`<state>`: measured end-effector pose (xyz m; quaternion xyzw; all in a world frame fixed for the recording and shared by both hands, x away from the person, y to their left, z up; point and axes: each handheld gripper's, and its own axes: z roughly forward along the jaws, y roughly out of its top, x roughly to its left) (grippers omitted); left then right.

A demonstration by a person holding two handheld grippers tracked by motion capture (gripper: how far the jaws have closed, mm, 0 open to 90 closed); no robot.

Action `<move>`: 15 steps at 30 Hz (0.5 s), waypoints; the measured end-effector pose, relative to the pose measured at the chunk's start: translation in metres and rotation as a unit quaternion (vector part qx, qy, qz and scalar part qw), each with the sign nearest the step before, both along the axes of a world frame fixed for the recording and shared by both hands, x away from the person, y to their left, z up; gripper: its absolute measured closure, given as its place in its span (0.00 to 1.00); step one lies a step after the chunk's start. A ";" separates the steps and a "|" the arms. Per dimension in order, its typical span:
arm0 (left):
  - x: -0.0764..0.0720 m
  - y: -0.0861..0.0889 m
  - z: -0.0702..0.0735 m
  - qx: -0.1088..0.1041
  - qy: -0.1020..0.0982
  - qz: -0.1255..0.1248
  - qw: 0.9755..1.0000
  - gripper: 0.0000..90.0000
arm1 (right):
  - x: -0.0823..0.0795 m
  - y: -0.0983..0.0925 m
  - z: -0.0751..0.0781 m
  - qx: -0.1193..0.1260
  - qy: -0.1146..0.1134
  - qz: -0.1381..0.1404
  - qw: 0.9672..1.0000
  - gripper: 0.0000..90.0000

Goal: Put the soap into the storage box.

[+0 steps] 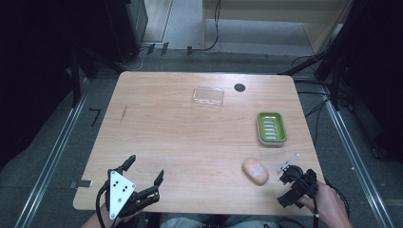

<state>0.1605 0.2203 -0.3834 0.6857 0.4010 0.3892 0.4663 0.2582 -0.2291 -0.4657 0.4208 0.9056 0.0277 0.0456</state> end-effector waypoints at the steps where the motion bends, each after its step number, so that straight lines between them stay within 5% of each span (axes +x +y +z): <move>1: 0.000 0.000 0.000 0.000 0.000 0.001 1.000 0.15 | 0.000 0.000 0.000 0.000 0.000 0.000 1.000 0.03; 11: 0.000 -0.005 -0.001 0.026 -0.001 -0.011 1.000 0.15 | 0.000 0.007 0.002 -0.002 0.001 0.005 1.000 0.03; 15: -0.001 -0.003 -0.001 0.020 -0.001 -0.006 1.000 0.15 | 0.001 0.010 0.005 -0.003 -0.003 0.003 1.000 0.03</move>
